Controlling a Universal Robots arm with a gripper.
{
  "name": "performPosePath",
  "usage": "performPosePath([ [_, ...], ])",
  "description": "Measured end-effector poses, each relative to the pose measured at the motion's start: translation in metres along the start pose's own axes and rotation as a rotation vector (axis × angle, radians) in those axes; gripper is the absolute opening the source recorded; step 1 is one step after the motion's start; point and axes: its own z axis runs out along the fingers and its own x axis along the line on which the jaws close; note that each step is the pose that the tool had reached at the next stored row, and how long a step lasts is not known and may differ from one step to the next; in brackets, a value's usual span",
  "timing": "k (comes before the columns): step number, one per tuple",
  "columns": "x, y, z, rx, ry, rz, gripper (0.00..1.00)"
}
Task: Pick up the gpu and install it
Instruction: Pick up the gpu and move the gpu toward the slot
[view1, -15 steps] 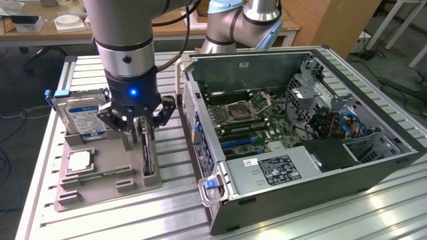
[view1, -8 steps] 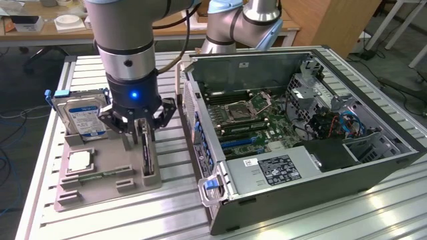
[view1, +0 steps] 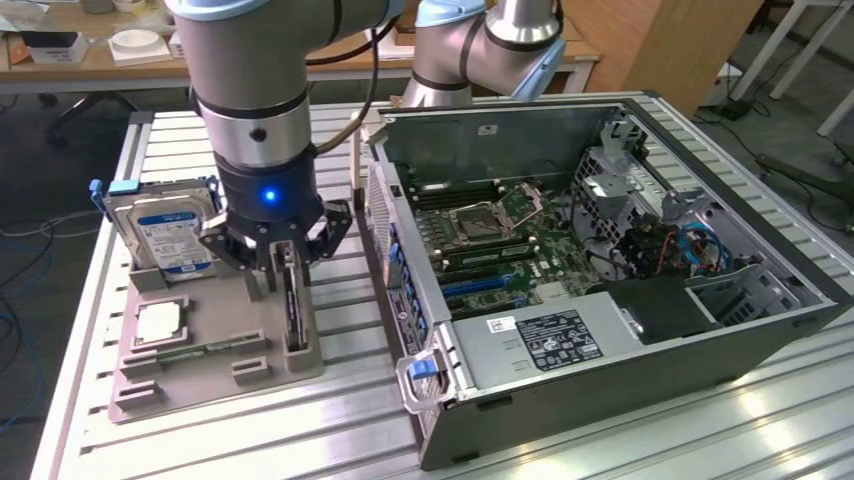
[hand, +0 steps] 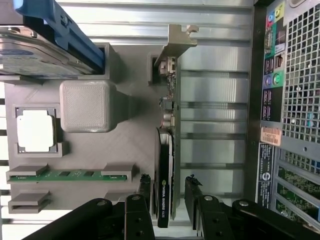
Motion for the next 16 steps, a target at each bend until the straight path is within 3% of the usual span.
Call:
performPosePath([
  [16, 0.000, 0.0084, 0.0115, 0.0000, 0.0001, 0.000, 0.41],
])
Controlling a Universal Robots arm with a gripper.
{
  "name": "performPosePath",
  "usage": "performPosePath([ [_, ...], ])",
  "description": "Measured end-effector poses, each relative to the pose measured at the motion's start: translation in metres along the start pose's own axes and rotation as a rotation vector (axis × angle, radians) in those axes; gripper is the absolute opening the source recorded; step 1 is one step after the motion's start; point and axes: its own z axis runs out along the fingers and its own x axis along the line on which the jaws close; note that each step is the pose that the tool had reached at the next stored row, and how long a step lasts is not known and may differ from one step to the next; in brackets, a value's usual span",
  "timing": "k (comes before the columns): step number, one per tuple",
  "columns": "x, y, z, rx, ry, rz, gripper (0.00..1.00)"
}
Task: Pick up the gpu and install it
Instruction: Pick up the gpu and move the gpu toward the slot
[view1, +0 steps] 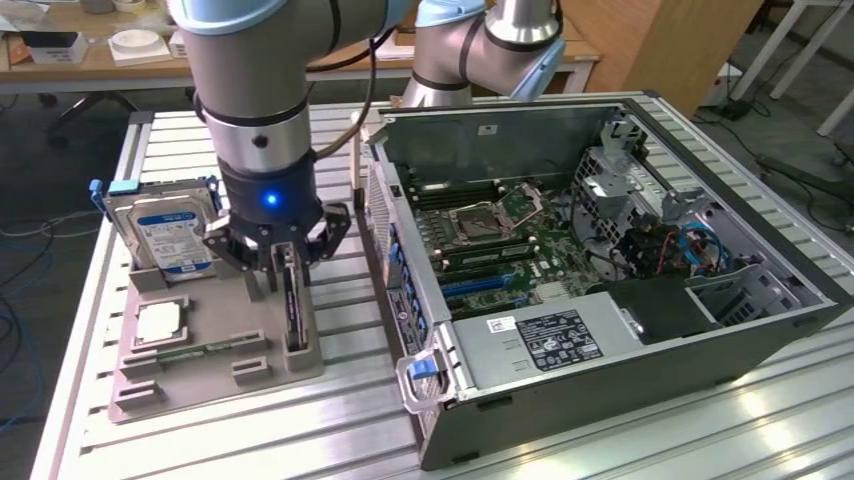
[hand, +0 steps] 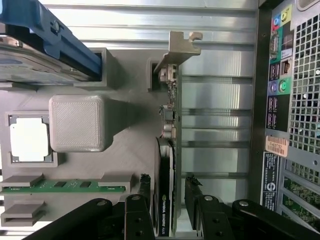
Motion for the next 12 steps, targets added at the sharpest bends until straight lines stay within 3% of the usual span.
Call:
performPosePath([
  [12, 0.0000, 0.0046, 0.0101, 0.0000, -0.0001, 0.000, 0.41],
])
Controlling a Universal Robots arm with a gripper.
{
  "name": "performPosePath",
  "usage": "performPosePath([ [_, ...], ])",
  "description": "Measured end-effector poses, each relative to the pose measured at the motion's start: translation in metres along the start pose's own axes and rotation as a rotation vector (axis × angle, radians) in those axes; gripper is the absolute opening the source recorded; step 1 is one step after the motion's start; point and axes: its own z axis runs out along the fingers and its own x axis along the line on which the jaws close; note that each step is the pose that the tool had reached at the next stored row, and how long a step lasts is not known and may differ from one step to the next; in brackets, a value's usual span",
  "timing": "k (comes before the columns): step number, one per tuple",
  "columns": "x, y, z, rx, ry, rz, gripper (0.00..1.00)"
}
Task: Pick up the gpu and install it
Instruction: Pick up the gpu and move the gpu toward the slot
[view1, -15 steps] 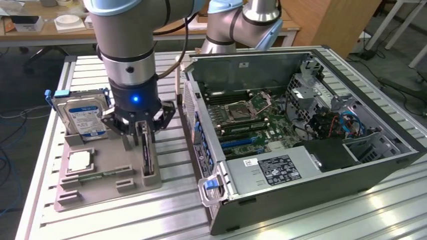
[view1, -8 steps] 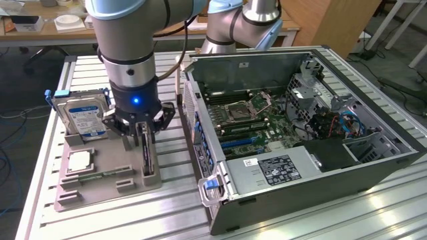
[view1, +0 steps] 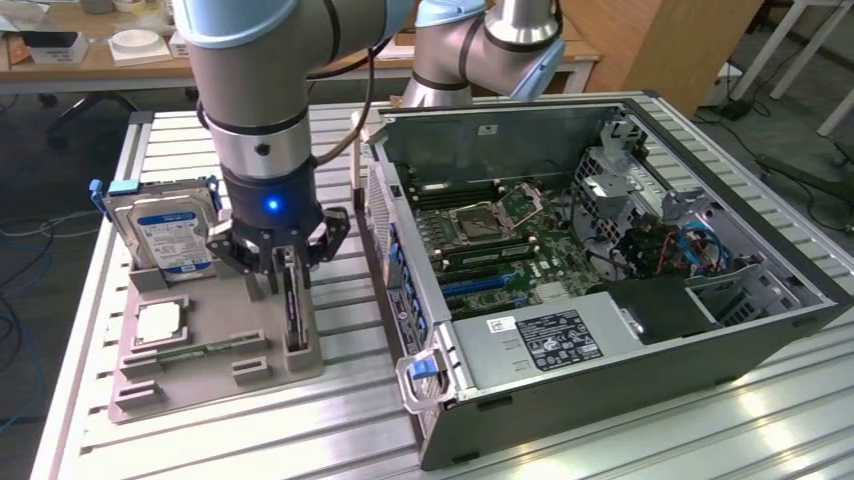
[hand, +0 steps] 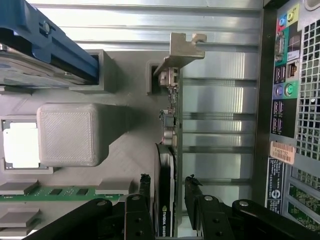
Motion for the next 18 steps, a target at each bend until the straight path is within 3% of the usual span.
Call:
performPosePath([
  [18, 0.000, 0.0057, 0.0153, -0.0001, -0.0001, 0.000, 0.41],
])
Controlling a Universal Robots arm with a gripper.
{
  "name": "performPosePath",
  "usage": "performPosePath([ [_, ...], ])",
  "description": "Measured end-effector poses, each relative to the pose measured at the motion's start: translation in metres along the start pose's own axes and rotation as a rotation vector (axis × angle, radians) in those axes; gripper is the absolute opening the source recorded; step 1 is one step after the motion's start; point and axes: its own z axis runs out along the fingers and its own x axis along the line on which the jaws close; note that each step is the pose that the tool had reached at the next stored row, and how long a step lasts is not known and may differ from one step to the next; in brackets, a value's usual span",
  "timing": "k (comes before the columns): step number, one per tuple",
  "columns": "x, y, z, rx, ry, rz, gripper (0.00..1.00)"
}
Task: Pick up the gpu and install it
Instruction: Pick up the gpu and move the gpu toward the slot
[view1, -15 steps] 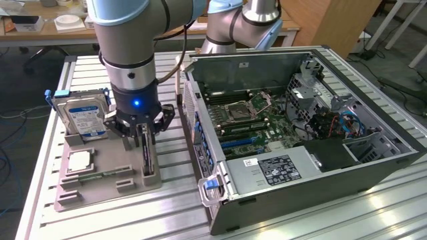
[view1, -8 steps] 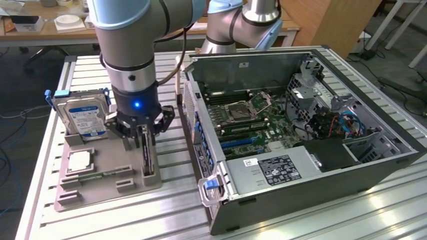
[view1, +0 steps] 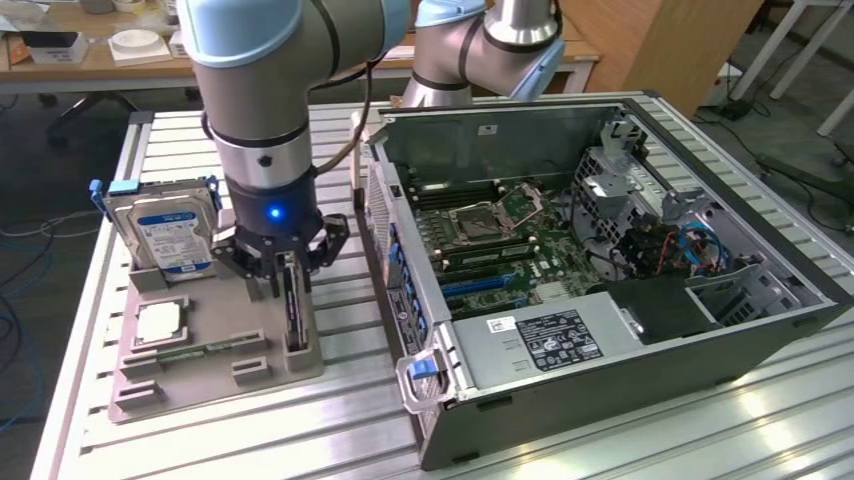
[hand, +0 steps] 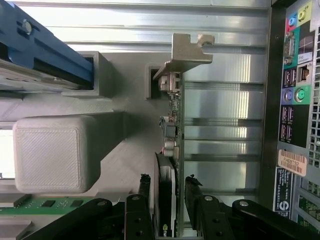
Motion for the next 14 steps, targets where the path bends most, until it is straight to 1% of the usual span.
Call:
performPosePath([
  [5, 0.0000, 0.0005, 0.0049, 0.0000, 0.0000, 0.000, 0.41],
  [14, 0.0001, 0.0005, 0.0053, 0.0001, 0.0001, 0.000, 0.41],
])
